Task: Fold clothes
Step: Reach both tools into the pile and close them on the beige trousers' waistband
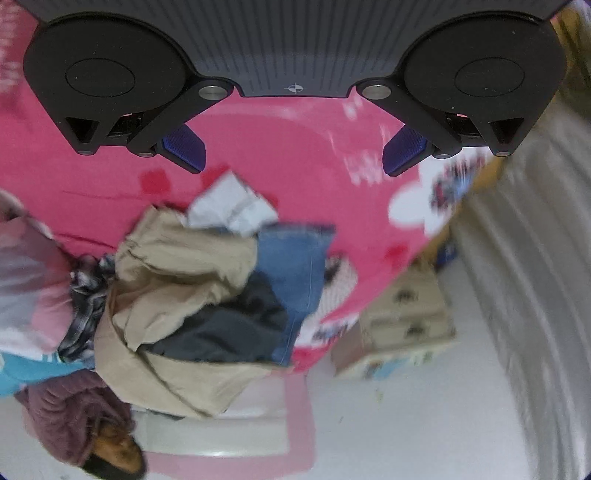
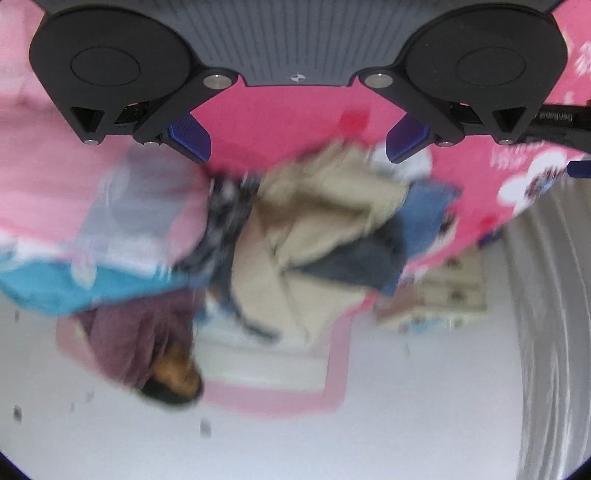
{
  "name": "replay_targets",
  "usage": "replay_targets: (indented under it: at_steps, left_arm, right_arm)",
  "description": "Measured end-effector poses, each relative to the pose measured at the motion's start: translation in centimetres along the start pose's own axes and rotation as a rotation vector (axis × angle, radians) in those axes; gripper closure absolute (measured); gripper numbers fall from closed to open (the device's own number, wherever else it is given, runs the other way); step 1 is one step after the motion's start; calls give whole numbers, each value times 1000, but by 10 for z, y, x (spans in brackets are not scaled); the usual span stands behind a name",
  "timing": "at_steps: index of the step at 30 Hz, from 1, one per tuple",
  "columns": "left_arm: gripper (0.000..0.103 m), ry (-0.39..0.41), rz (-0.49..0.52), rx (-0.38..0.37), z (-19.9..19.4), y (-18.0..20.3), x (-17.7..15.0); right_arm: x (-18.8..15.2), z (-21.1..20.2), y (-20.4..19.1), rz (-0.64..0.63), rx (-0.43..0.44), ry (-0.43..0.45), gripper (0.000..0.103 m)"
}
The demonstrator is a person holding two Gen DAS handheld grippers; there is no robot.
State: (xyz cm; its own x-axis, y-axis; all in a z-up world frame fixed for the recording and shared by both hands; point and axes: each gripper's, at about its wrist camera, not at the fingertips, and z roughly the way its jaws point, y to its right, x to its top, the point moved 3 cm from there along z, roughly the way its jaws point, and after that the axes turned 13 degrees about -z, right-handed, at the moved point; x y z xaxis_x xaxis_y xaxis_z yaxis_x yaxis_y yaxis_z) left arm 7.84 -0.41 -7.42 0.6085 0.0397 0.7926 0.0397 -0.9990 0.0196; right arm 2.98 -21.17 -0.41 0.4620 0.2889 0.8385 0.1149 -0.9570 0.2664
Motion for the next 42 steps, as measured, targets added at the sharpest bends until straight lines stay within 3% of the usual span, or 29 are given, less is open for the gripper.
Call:
replay_targets:
  at_steps: [3,6,11,15,21,25,27,30,33,40,42]
  left_arm:
    - [0,7,42,-27,20,3,0]
    - [0,-26,34,-64,44,6,-6]
    - [0,-88,-40,-127,78,8,-22]
    - [1,-76,-32,-121,97,14,-26]
    - [5,-33,50,-189,126,45,-21]
    - [10,5,157,-324,140,81,-22]
    - [14,33,297,-381,146,106,-27]
    - [25,55,445,-415,158,135,-34]
    - [36,45,447,-431,172,151,-35]
    - [44,70,515,-407,197,169,-40]
    - [55,44,459,-434,195,162,-34]
  right_arm:
    - [10,10,13,-84,10,126,0]
    - [11,31,20,-142,24,167,0]
    - [-24,109,21,-89,49,25,1]
    - [-59,169,17,-82,33,-85,9]
    - [-64,222,33,-7,22,-68,19]
    - [-79,251,39,110,154,-93,34]
    - [-96,262,38,191,235,-132,41]
    - [-116,272,37,254,270,-183,53]
    - [-119,271,46,296,283,-169,58]
    - [-123,267,52,340,313,-155,58]
    - [-122,266,55,361,327,-145,58]
